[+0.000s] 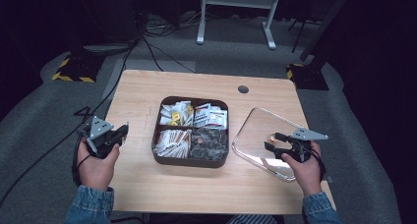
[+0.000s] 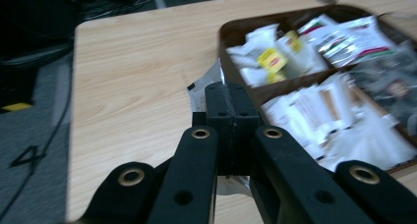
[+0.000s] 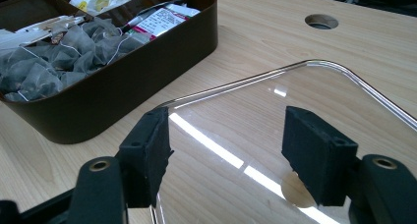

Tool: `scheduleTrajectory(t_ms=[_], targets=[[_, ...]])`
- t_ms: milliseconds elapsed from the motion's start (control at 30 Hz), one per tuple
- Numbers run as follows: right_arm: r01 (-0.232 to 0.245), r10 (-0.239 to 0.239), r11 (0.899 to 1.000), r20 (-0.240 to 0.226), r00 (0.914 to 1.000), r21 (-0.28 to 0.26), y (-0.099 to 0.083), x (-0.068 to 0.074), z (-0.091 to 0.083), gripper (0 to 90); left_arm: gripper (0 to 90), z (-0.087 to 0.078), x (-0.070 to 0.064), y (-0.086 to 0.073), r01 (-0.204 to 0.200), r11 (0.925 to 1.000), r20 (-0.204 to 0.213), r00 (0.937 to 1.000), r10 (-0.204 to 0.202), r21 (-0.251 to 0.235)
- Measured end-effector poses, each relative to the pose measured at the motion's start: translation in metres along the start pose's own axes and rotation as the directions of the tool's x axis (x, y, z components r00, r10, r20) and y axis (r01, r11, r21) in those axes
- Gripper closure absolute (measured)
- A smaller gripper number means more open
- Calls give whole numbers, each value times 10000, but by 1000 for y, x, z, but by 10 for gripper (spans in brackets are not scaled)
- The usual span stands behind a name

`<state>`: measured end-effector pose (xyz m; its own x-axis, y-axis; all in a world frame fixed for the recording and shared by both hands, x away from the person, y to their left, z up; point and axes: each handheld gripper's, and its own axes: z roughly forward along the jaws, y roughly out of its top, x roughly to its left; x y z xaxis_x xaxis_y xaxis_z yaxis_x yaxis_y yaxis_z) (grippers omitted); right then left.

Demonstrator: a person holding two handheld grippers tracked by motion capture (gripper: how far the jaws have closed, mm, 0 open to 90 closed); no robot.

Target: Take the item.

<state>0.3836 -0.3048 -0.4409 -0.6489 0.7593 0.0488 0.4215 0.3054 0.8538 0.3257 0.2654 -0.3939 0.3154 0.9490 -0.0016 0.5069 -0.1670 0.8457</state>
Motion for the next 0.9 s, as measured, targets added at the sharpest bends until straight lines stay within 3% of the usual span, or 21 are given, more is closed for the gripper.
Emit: scheduleTrajectory(t_ms=[100,233,433,667,900], targets=[[43,-43,10000,-95,9999,24,1,1,5,355,900,0,7,-6,-53,9997,-420,9991,63,248],[95,-94,9999,-214,9997,42,4,3,10,354,900,-1,19,-13,253,9987,-557,9982,-228,437],[149,-147,9999,-283,9995,69,5,5,13,354,900,1,33,-23,681,9958,-643,9959,-642,605],[169,-166,9998,-300,9994,114,5,5,14,354,900,10,40,-31,807,9924,-657,9950,-748,927],[125,-121,9998,-297,9995,131,4,4,14,354,900,27,44,-44,933,9843,-611,9945,-849,1501]])
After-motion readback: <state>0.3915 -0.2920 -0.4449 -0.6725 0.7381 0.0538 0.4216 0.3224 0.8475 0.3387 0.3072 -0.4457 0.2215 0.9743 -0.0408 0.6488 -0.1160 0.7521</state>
